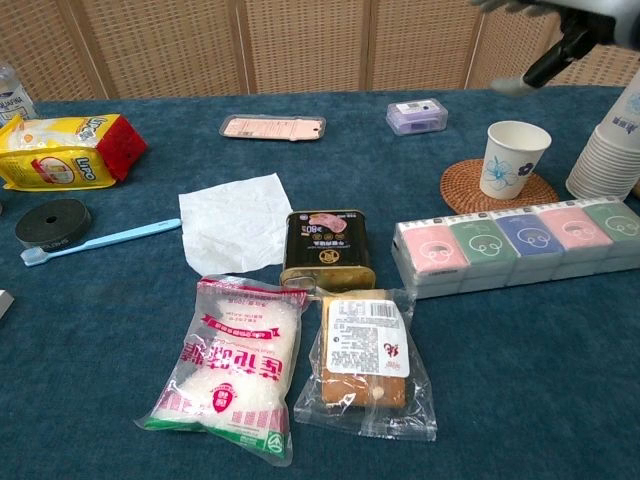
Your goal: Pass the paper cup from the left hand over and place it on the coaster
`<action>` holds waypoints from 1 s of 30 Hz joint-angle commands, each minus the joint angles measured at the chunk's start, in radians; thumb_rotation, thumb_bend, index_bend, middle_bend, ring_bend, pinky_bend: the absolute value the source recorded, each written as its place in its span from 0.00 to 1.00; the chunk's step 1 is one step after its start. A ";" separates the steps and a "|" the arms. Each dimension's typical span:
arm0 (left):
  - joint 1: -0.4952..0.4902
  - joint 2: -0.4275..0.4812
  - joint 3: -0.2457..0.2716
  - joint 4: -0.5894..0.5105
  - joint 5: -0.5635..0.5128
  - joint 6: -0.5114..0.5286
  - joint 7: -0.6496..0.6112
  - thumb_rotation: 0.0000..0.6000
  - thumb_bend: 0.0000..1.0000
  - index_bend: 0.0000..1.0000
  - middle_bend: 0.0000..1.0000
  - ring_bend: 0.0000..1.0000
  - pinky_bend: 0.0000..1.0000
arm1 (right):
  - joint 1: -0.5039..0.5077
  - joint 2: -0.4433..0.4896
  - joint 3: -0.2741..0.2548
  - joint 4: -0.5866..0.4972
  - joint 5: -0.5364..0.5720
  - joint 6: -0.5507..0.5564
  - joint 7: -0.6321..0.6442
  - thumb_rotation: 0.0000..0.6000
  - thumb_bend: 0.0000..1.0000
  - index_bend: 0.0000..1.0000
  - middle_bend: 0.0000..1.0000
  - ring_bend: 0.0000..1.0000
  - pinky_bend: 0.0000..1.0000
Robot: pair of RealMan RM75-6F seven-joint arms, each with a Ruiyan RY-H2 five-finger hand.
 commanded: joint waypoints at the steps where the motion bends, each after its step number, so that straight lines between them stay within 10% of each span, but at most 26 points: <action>1: 0.001 0.001 0.000 0.003 -0.003 -0.003 -0.003 1.00 0.46 0.00 0.00 0.00 0.00 | -0.036 0.025 0.006 -0.016 -0.034 0.059 0.000 1.00 0.37 0.00 0.00 0.00 0.00; 30: 0.032 -0.041 -0.004 0.099 0.079 0.070 -0.040 1.00 0.46 0.00 0.00 0.00 0.00 | -0.389 0.207 -0.149 -0.007 -0.185 0.292 0.094 1.00 0.37 0.00 0.00 0.00 0.00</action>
